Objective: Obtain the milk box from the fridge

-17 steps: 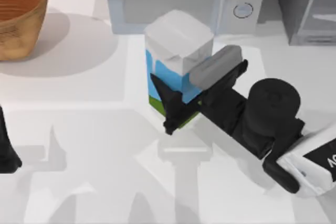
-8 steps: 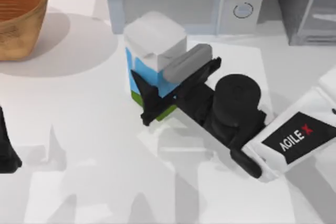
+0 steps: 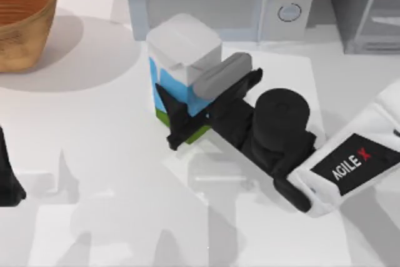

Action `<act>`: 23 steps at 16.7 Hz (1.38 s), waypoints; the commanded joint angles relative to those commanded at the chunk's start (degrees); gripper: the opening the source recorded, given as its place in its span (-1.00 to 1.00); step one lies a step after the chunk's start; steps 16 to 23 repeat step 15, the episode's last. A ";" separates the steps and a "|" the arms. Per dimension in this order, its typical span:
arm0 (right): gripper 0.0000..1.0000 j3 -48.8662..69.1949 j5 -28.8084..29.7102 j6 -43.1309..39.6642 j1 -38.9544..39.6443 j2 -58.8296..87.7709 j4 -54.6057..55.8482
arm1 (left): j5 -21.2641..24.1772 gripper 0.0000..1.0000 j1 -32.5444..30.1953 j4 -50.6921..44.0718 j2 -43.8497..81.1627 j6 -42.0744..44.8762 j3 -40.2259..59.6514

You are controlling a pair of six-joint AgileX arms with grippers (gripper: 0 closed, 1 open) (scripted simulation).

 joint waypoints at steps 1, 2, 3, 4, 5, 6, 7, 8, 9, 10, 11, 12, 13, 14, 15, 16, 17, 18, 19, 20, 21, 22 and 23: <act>-0.25 0.00 0.00 0.00 0.00 0.00 0.00 | 0.00 1.00 0.00 0.00 0.00 0.00 0.00; -0.10 0.00 0.00 0.00 0.00 0.00 0.00 | 0.00 1.00 0.00 0.00 0.00 0.00 0.00; 0.06 0.00 0.00 0.00 0.00 0.00 0.00 | 0.00 1.00 0.00 0.00 0.00 0.00 0.00; 0.21 0.00 0.00 0.00 0.00 0.00 0.00 | 0.00 1.00 0.00 0.00 0.00 0.00 0.00; 0.36 0.00 0.00 0.00 0.00 0.00 0.00 | 0.00 1.00 0.00 0.00 0.00 0.00 0.00; 0.51 0.00 0.00 0.00 0.00 0.00 0.00 | 0.00 1.00 0.00 0.00 0.00 0.00 0.00; 0.66 0.00 0.00 0.00 0.00 0.00 0.00 | 0.00 1.00 0.00 0.00 0.00 0.00 0.00; 0.81 0.00 0.00 0.00 0.00 0.00 0.00 | 0.00 1.00 0.00 0.00 0.00 0.00 0.00; 0.96 0.00 0.00 0.00 0.00 0.00 0.00 | 0.00 1.00 0.00 0.00 0.00 0.00 0.00; 1.00 0.00 0.00 0.00 0.00 0.00 0.00 | 0.00 1.00 0.00 0.00 0.00 0.00 0.00; 1.00 0.00 0.00 0.00 0.00 0.00 0.00 | 0.00 1.00 0.00 0.00 0.00 0.00 0.00; 1.00 0.00 0.00 0.00 0.00 0.00 0.00 | 0.00 1.00 0.00 0.00 0.00 0.00 0.00; 1.00 0.00 0.00 0.00 0.00 0.00 0.00 | 0.00 1.00 0.00 0.00 0.00 0.00 0.00; 1.00 0.00 0.00 0.00 0.00 0.00 0.00 | 0.00 1.00 0.00 0.00 0.00 0.00 0.00; 1.00 0.00 0.00 0.00 0.00 0.00 0.00 | 0.00 1.00 0.00 0.00 0.00 0.00 0.00; 1.00 0.00 0.00 0.00 0.00 0.00 0.00 | 0.00 1.00 0.00 0.00 0.00 0.00 0.00; 1.00 0.00 0.00 0.00 0.00 0.00 0.00 | 0.00 1.00 0.00 0.00 0.00 0.00 0.00; 1.00 0.00 0.00 0.00 0.00 0.00 0.00 | 0.00 1.00 0.00 0.00 0.00 0.00 0.00; 1.00 0.00 0.00 0.00 0.00 0.00 0.00 | 0.00 1.00 0.00 0.00 0.00 0.00 0.00; 1.00 0.00 0.00 0.00 0.00 0.00 0.00 | 0.00 1.00 0.00 0.00 0.00 0.00 0.00; 1.00 0.00 0.00 0.00 0.00 0.00 0.00 | 0.00 1.00 0.00 0.00 0.00 0.00 0.00; 1.00 0.00 0.00 0.00 0.00 0.00 0.00 | 0.00 1.00 0.00 0.00 0.00 0.00 0.00; 1.00 0.00 0.00 0.00 0.00 0.00 0.00 | 0.00 1.00 0.00 0.00 0.00 0.00 0.00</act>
